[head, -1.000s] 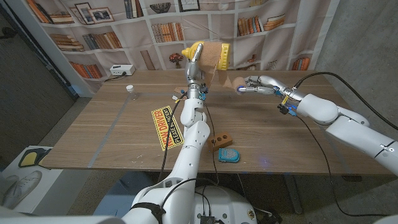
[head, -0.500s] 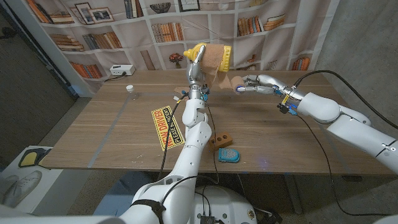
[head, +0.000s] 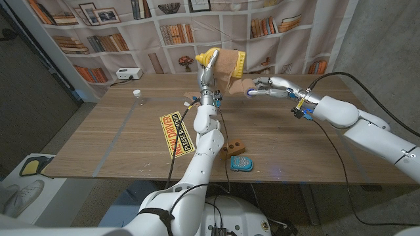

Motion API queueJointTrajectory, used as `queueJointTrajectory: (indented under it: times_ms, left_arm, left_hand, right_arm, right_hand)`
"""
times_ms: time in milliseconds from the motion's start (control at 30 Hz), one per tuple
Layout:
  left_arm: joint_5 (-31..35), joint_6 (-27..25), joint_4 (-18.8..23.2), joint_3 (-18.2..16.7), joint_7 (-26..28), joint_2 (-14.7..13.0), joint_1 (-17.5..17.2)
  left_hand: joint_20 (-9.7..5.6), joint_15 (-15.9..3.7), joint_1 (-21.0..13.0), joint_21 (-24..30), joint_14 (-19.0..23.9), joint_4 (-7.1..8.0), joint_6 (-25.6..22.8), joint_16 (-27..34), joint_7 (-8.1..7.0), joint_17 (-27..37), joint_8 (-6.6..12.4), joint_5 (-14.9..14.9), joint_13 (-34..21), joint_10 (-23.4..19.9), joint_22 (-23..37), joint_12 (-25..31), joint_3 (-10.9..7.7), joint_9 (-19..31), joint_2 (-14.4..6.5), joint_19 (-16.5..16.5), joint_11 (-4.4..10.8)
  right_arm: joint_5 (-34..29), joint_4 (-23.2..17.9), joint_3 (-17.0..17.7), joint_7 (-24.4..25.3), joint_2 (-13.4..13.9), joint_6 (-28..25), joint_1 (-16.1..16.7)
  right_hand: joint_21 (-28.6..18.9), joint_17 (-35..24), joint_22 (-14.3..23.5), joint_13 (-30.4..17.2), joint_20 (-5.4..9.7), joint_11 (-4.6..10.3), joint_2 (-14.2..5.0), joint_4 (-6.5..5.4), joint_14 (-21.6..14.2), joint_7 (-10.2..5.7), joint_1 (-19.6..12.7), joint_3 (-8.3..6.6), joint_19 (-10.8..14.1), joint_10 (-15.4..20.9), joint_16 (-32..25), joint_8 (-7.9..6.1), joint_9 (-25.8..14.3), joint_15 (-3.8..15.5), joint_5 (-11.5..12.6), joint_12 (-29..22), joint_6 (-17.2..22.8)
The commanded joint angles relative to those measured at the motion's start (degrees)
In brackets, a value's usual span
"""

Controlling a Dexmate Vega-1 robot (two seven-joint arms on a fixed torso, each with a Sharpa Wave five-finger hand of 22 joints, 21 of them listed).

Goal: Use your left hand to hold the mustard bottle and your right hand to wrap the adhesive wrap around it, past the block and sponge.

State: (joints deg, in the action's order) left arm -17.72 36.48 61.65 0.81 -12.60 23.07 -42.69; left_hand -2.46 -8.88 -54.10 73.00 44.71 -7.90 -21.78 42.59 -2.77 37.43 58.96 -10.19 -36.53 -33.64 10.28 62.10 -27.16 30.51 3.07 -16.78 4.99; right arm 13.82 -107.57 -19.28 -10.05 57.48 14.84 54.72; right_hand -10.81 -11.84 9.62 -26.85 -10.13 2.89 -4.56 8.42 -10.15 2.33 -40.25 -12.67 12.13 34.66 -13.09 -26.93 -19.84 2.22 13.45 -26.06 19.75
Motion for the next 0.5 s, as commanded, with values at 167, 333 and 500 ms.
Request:
queueJointTrajectory:
  times_ms: [167,333,500]
  left_arm:
    - [1.65,0.15,-1.03,0.51,1.86,-0.79,0.16]
    - [1.88,-0.15,-0.71,0.72,2.01,-0.97,-0.20]
    - [2.20,-0.32,-0.50,0.86,2.39,-1.17,-0.44]
  left_hand:
    - [0.06,0.37,-13.65,0.07,-0.16,-0.07,-0.10,-0.11,0.28,0.13,0.58,-0.28,-0.39,0.12,0.11,0.56,-0.48,0.08,-13.93,0.36,-0.03]
    - [0.06,0.46,-13.68,0.09,-0.18,-0.06,-0.06,-0.09,0.40,0.10,0.63,-0.28,-0.37,0.11,0.11,0.55,-0.50,0.02,-13.93,0.40,0.01]
    - [0.08,0.38,-13.69,0.12,-0.12,-0.06,-0.04,-0.07,0.35,0.06,0.66,-0.28,-0.32,0.09,0.11,0.53,-0.50,-0.07,-13.90,0.37,-0.02]
  right_arm:
    - [1.22,-0.58,0.83,-0.82,-0.44,2.03,0.03]
    - [1.87,-0.75,1.55,-0.50,-0.36,2.14,0.52]
    - [3.16,-0.89,2.66,-0.01,-0.55,2.91,1.15]
  right_hand:
    - [0.01,-0.32,0.13,-0.13,0.15,-0.19,-0.51,-0.26,0.03,-5.74,0.21,-0.67,0.03,0.32,0.12,-0.33,-0.10,2.18,0.24,0.00,6.15]
    - [0.00,-0.32,0.13,-0.17,0.16,-0.20,-0.50,-0.26,-0.08,-5.63,0.25,-0.66,0.07,0.31,0.07,-0.31,-0.08,2.19,0.25,0.01,6.18]
    - [-0.03,-0.32,0.13,-0.21,0.21,-0.06,-0.51,-0.24,-0.16,-5.66,0.25,-0.68,0.15,0.31,0.04,-0.32,-0.10,2.14,0.28,0.01,6.25]
